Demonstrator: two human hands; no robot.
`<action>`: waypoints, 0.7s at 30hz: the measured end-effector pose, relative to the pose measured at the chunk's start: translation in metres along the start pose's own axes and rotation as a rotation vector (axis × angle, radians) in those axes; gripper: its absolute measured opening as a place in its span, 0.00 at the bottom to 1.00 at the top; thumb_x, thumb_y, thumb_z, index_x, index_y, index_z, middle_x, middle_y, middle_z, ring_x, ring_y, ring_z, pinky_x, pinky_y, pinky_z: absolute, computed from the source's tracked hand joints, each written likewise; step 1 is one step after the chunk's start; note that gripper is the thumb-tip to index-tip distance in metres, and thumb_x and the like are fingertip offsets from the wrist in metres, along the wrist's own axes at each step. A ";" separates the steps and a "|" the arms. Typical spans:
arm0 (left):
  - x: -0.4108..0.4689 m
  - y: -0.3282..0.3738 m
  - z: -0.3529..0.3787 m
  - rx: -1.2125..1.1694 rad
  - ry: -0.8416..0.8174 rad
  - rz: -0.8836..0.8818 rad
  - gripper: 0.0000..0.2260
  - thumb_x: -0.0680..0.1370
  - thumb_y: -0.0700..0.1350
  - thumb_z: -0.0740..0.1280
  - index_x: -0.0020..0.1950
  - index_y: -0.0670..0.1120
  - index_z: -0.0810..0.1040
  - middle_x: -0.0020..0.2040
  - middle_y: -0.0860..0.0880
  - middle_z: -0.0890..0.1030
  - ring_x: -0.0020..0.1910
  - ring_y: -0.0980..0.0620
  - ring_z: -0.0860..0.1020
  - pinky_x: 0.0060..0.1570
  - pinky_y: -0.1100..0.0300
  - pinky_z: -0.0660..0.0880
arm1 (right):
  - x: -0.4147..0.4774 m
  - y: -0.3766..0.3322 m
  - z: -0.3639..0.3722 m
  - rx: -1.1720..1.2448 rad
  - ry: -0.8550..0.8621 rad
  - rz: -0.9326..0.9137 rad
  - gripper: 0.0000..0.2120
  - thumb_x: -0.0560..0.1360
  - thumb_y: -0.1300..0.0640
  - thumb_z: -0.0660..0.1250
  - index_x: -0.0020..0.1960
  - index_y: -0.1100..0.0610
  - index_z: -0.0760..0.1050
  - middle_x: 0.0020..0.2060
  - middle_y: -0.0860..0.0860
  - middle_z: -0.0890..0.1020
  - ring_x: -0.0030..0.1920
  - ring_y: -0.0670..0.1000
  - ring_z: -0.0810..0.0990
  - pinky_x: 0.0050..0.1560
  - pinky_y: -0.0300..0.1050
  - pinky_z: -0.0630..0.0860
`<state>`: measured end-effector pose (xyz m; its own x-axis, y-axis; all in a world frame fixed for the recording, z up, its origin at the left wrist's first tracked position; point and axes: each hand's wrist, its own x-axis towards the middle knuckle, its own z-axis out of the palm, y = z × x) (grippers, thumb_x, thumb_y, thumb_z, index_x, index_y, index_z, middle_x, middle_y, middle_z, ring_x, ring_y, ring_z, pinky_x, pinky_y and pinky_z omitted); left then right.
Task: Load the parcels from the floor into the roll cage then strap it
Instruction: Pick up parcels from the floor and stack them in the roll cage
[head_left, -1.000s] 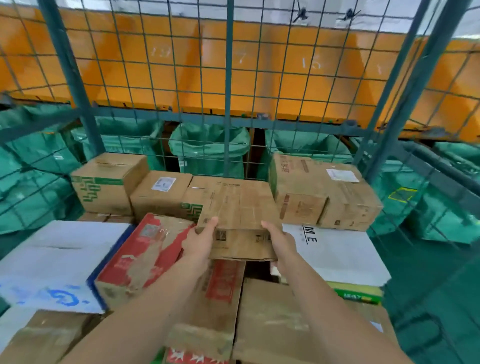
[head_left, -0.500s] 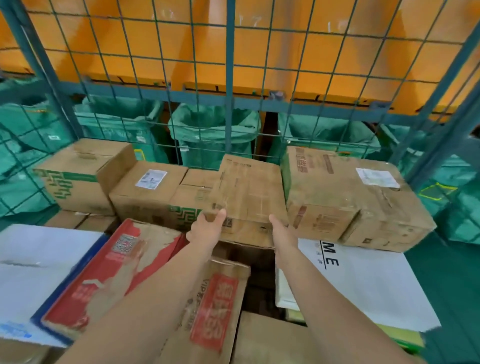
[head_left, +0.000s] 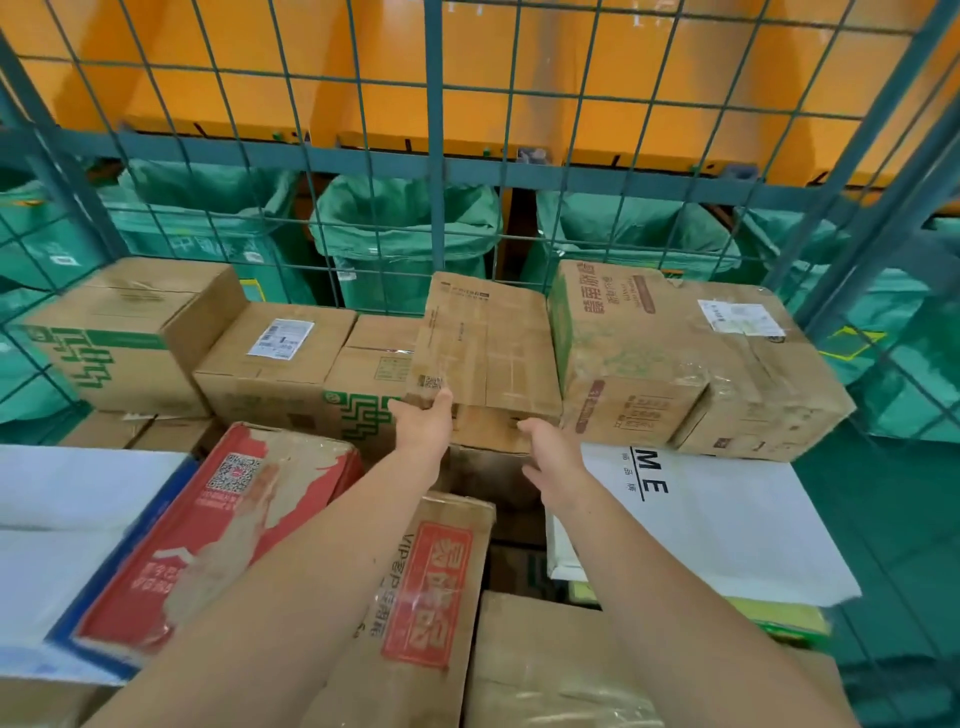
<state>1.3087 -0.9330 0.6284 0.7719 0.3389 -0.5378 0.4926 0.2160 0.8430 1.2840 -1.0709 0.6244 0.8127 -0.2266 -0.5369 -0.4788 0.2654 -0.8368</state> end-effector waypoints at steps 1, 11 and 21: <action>-0.004 0.000 -0.002 0.008 -0.001 0.005 0.42 0.76 0.59 0.66 0.81 0.50 0.43 0.77 0.45 0.61 0.74 0.40 0.63 0.73 0.44 0.63 | -0.006 -0.003 -0.002 -0.006 0.003 -0.005 0.37 0.78 0.60 0.68 0.80 0.51 0.52 0.75 0.51 0.64 0.72 0.56 0.66 0.74 0.57 0.65; -0.083 0.018 -0.039 0.126 -0.266 0.070 0.22 0.80 0.50 0.62 0.73 0.45 0.67 0.69 0.43 0.73 0.66 0.42 0.73 0.65 0.47 0.72 | -0.114 -0.013 -0.025 -0.143 0.053 -0.116 0.16 0.81 0.52 0.66 0.67 0.50 0.72 0.63 0.50 0.74 0.60 0.53 0.72 0.67 0.53 0.71; -0.215 -0.015 -0.088 0.330 -0.675 0.126 0.06 0.83 0.42 0.60 0.46 0.47 0.71 0.44 0.48 0.74 0.41 0.51 0.73 0.43 0.58 0.70 | -0.260 0.065 -0.064 0.061 0.394 -0.248 0.23 0.78 0.58 0.67 0.73 0.55 0.70 0.63 0.55 0.77 0.61 0.56 0.76 0.51 0.50 0.75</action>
<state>1.1004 -0.9286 0.7313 0.8563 -0.3139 -0.4101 0.3967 -0.1084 0.9115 1.0203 -1.0550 0.7026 0.7065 -0.6255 -0.3311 -0.2562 0.2102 -0.9435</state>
